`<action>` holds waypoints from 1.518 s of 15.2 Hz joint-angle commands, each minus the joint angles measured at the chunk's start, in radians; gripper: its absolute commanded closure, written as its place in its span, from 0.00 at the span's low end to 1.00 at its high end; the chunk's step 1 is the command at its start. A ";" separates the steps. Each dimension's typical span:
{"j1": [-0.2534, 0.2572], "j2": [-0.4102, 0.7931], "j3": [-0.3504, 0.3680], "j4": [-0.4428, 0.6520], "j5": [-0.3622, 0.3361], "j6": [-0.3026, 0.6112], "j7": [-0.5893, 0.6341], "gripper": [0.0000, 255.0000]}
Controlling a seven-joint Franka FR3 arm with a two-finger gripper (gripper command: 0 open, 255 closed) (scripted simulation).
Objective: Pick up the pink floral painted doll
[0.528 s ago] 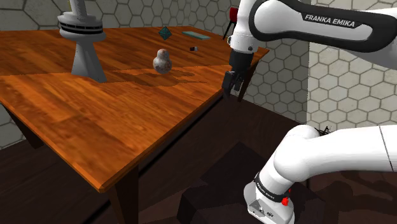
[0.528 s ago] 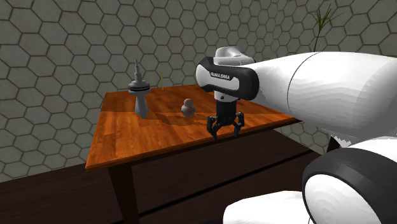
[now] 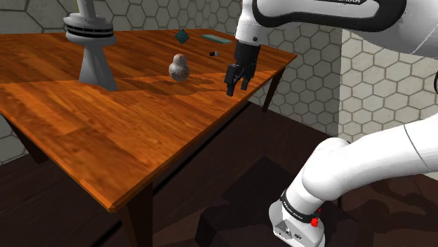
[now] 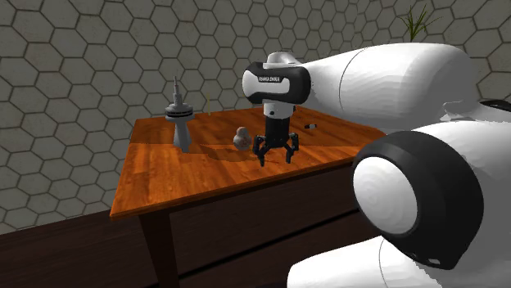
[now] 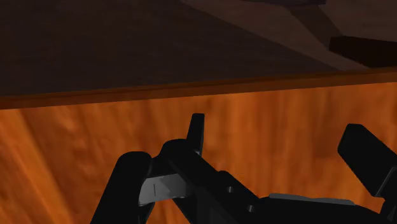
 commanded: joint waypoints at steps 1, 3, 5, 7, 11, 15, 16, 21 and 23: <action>0.000 0.079 0.004 0.075 0.014 0.015 0.014 0.00; 0.000 0.149 0.009 0.148 0.028 0.022 0.029 0.00; 0.001 0.218 0.013 0.225 0.041 0.025 0.044 0.00; 0.002 0.287 0.017 0.306 0.052 0.024 0.059 0.00; 0.004 0.428 0.023 0.486 0.071 0.009 0.090 0.00; 0.007 0.578 0.028 0.696 0.087 -0.026 0.123 0.00; 0.008 0.618 0.029 0.755 0.090 -0.039 0.131 0.00; 0.011 0.682 0.031 0.813 0.097 -0.022 0.141 0.00; 0.011 0.672 0.031 0.773 0.099 0.008 0.136 0.00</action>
